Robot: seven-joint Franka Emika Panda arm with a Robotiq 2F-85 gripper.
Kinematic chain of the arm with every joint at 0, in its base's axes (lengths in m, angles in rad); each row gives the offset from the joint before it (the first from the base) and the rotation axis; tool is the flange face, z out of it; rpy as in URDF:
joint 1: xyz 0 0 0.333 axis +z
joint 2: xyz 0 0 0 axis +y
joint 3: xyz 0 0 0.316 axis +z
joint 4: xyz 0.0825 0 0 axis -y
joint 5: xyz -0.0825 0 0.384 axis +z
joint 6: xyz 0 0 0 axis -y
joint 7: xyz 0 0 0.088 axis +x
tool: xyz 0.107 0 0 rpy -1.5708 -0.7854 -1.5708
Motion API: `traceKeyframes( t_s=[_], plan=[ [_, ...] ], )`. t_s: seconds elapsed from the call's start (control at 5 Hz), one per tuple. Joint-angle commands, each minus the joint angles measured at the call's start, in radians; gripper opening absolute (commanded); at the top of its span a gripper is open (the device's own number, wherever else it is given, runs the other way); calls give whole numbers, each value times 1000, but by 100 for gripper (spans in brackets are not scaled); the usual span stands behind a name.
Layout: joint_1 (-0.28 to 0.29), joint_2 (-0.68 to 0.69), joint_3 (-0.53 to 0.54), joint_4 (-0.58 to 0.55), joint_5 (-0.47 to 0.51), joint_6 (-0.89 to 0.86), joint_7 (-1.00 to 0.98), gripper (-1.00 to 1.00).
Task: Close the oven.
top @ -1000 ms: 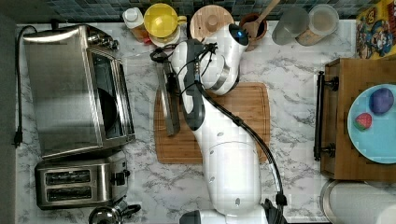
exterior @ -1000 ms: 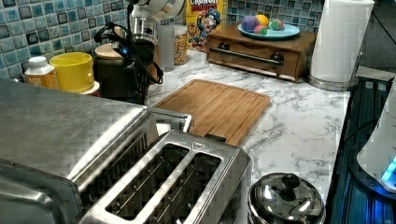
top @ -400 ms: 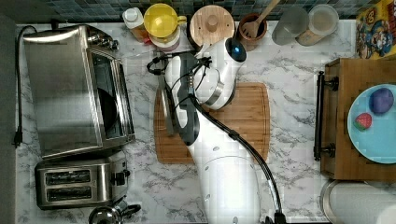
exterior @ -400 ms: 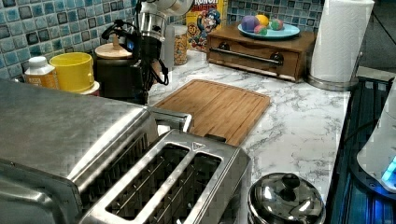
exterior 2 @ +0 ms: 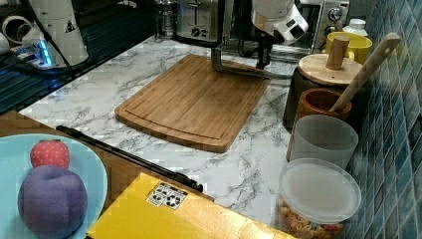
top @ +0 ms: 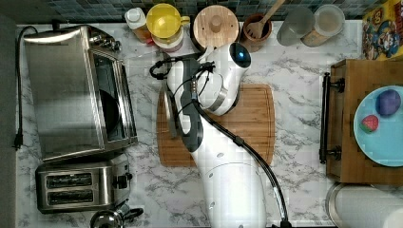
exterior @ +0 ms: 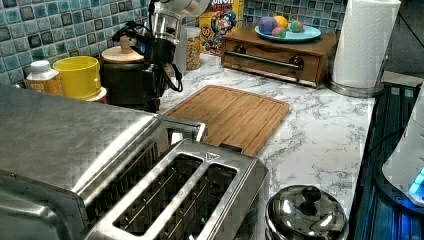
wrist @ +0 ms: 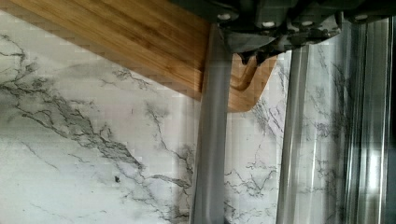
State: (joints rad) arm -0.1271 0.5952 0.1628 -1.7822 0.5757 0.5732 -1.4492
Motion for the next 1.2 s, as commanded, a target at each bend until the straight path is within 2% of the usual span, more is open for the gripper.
traceKeyframes(
  t_s=[0.2, 0.4, 0.8, 1.0, 1.2],
  plan=[
    [11, -88, 109, -32, 22, -41, -138, -100],
    [17, -100, 105, -40, 14, -50, -139, -100],
    [90, -26, 77, 74, -110, -107, -11, -100],
    [95, -20, 75, 85, -113, -124, -21, -100],
    [118, -4, 70, 109, -157, -130, 14, -100]
  ],
)
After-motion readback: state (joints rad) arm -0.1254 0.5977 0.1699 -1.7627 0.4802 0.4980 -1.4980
